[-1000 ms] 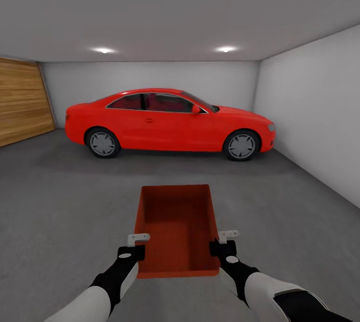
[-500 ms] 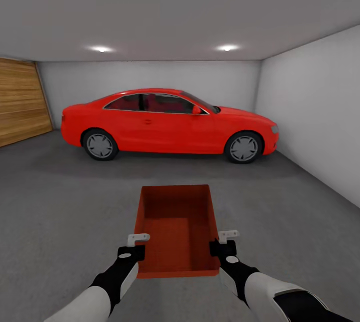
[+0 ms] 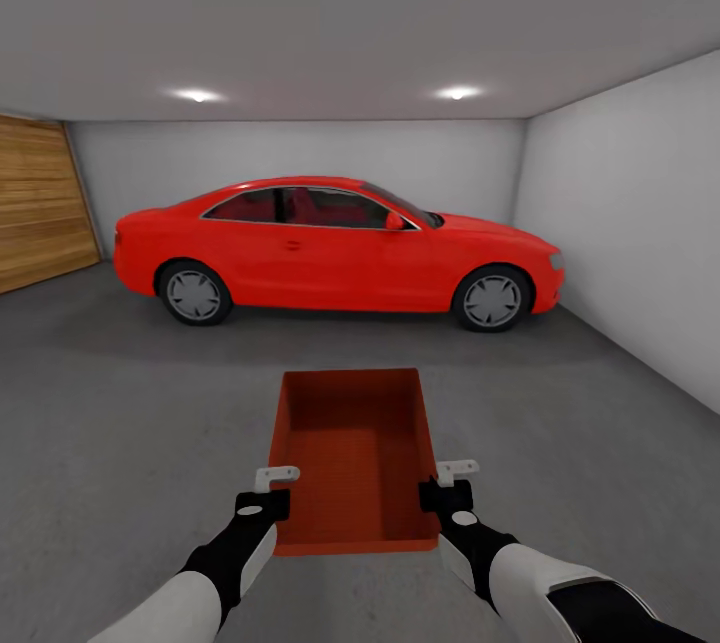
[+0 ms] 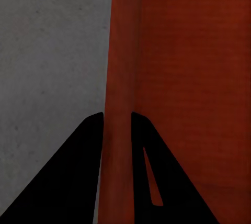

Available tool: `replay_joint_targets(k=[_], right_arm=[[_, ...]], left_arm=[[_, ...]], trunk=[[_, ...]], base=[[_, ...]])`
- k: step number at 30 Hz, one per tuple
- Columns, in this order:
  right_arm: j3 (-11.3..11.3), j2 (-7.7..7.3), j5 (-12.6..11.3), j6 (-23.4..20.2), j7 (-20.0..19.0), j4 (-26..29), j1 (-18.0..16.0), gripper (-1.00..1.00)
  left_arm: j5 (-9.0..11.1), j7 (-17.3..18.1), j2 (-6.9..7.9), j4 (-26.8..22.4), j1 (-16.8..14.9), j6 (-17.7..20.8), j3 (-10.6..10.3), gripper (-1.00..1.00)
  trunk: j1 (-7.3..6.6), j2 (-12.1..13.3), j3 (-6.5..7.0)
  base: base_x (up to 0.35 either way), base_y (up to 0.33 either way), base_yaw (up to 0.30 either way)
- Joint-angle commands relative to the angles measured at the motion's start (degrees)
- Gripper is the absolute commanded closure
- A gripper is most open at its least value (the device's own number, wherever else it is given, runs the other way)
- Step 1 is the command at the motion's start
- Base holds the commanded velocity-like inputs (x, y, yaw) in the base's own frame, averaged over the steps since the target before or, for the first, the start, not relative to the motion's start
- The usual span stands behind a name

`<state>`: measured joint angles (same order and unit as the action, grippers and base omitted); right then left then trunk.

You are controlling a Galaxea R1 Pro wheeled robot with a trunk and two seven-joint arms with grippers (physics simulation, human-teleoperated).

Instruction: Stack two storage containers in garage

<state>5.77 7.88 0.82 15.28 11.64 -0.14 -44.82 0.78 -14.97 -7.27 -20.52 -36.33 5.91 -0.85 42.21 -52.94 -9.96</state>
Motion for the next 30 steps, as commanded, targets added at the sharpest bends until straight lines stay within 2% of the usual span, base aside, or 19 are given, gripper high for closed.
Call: replay_joint_targets(k=[1,30], right_arm=[[-2.0,0.03,0.7,-0.1,-0.3,-0.1,0.0,1.00],[-2.0,-0.02,0.7,-0.1,-0.2,-0.1,0.0,1.00]], left_arm=[[-1.3,-1.7,0.03,-0.3,-0.1,-1.9,1.1,1.00],[-1.3,-1.7,-0.01,-0.3,-0.1,-1.9,1.0,1.00]], trunk=[[0.04,-0.1,-0.08],[0.04,-0.1,-0.08]], base=[[0.322,0.000,0.000],[0.322,0.000,-0.001]])
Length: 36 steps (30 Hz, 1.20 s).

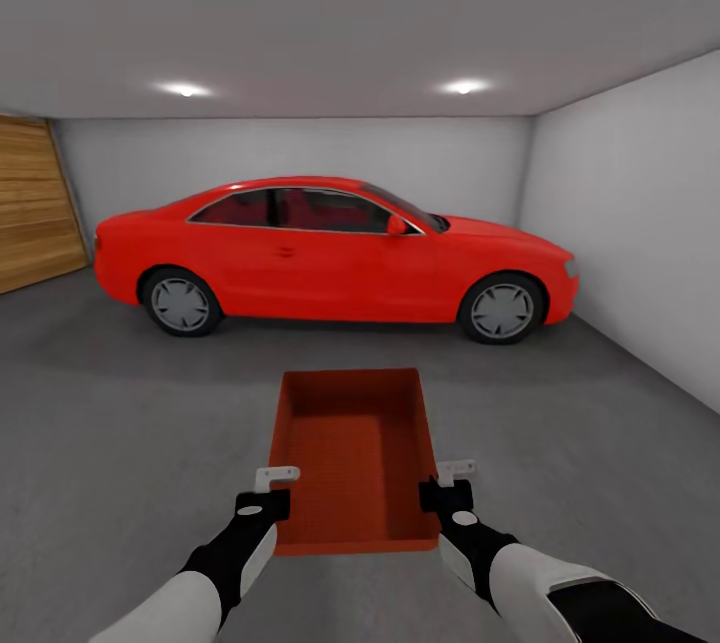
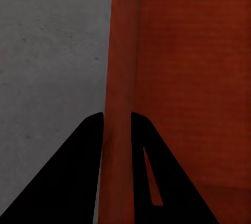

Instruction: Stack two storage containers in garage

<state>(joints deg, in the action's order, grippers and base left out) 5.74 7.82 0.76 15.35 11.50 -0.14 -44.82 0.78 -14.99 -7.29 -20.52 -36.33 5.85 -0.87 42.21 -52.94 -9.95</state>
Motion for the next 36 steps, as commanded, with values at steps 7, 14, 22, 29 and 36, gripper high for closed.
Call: replay_joint_targets(k=[7,14,22,29,36], right_arm=[[-2.0,0.08,0.7,-0.1,-0.1,-0.1,0.0,1.00],[-2.0,0.08,0.7,-0.1,-0.2,-0.1,0.0,1.00],[-2.0,0.09,0.7,-0.1,-0.2,-0.1,0.0,1.00],[-2.0,0.09,0.7,-0.1,-0.2,-0.1,0.0,1.00],[-2.0,0.09,0.7,-0.1,-0.2,-0.1,0.0,1.00]], left_arm=[[-1.3,-1.7,0.02,-0.3,-0.1,-1.8,1.1,1.00],[-1.3,-1.6,0.04,-0.3,-0.1,-1.8,1.1,1.00],[-1.2,-1.6,0.01,-0.2,-0.1,-1.8,1.1,1.00],[-1.2,-1.6,0.01,-0.2,-0.1,-1.8,1.1,1.00],[-1.2,-1.6,0.05,-0.2,-0.1,-1.8,1.1,1.00]], trunk=[[0.04,-0.1,-0.09],[0.04,-0.1,-0.09],[0.04,-0.1,-0.09],[0.04,-0.1,-0.09],[0.04,-0.1,-0.09]], base=[[0.322,0.000,-0.188],[0.322,0.000,-0.278],[0.322,0.000,-0.280],[0.322,0.000,-0.281],[0.322,0.038,-0.281]])
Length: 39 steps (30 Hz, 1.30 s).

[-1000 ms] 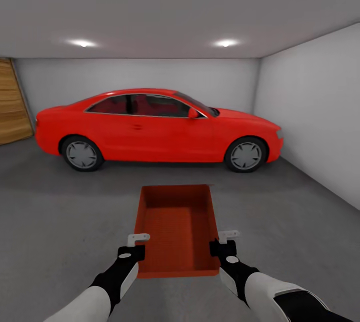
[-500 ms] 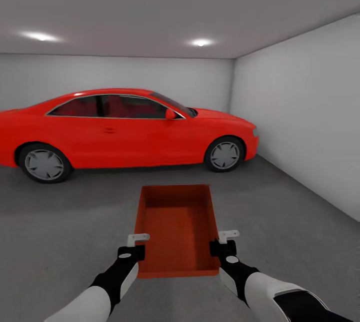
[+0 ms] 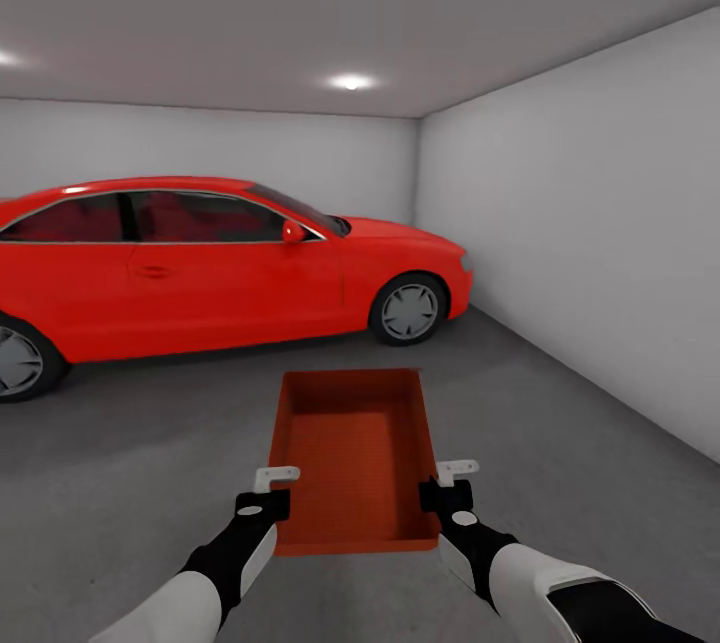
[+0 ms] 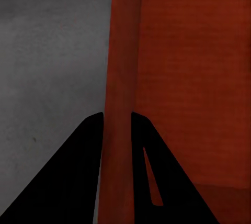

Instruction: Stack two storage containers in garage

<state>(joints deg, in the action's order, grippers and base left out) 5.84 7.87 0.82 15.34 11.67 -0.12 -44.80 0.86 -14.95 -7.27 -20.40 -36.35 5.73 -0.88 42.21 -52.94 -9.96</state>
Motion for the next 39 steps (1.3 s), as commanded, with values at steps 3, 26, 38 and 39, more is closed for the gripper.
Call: replay_joint_targets(k=[3,26,38,39], right_arm=[[-2.1,0.04,0.7,-0.1,-0.3,-0.1,0.0,1.00],[-2.1,0.04,0.7,-0.1,-0.3,-0.1,0.0,1.00],[-2.1,0.04,0.7,-0.1,-0.3,-0.1,0.0,1.00],[-2.1,0.04,0.7,-0.1,-0.3,-0.1,0.0,1.00]], left_arm=[[-1.3,-1.7,0.00,-0.4,0.0,-1.7,1.1,1.00],[-1.2,-1.6,-0.03,-0.4,0.0,-1.7,1.1,1.00],[-1.2,-1.6,-0.03,-0.4,0.0,-1.7,1.1,1.00],[-1.2,-1.6,-0.03,-0.4,0.0,-1.7,1.1,1.00]], trunk=[[0.04,-0.1,-0.08],[0.04,-0.1,-0.08],[0.04,-0.1,-0.08],[0.04,-0.1,-0.08]], base=[[0.322,0.086,-0.281],[0.322,0.128,-0.281],[0.322,0.139,-0.281],[0.322,0.139,-0.281]])
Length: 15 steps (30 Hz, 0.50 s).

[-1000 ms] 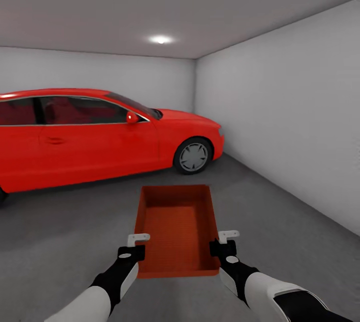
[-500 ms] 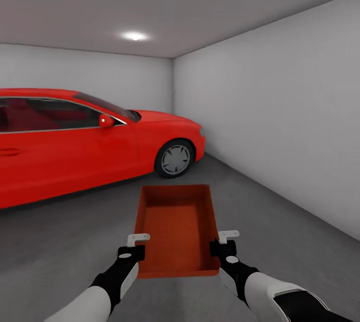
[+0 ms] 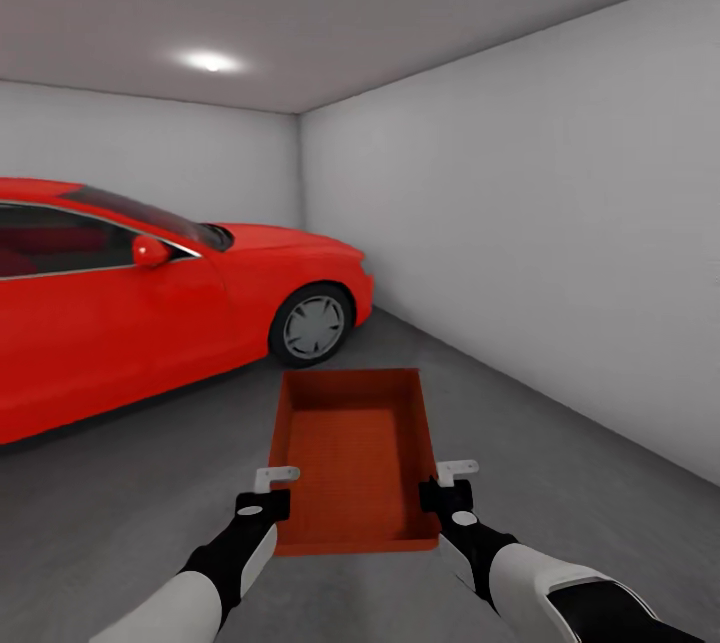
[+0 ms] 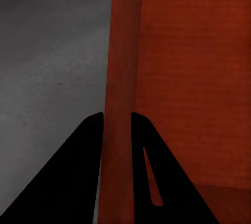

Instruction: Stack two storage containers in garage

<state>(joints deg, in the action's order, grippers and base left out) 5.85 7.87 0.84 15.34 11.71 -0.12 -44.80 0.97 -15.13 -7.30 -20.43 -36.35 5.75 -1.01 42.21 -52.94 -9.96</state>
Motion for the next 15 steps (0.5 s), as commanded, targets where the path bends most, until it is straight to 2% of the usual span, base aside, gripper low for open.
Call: replay_joint_targets(k=[1,15], right_arm=[[-2.1,0.04,0.7,-0.1,-0.4,-0.1,0.0,1.00],[-2.1,0.04,0.7,-0.1,-0.4,-0.1,0.0,1.00]], left_arm=[[-1.3,-1.4,0.01,-0.3,0.0,-1.7,1.2,1.00],[-1.3,-1.4,0.01,-0.3,0.0,-1.7,1.2,1.00]], trunk=[[0.04,-0.1,-0.08],[0.04,-0.1,-0.08]], base=[[0.322,0.139,-0.281],[0.322,0.139,-0.281]])
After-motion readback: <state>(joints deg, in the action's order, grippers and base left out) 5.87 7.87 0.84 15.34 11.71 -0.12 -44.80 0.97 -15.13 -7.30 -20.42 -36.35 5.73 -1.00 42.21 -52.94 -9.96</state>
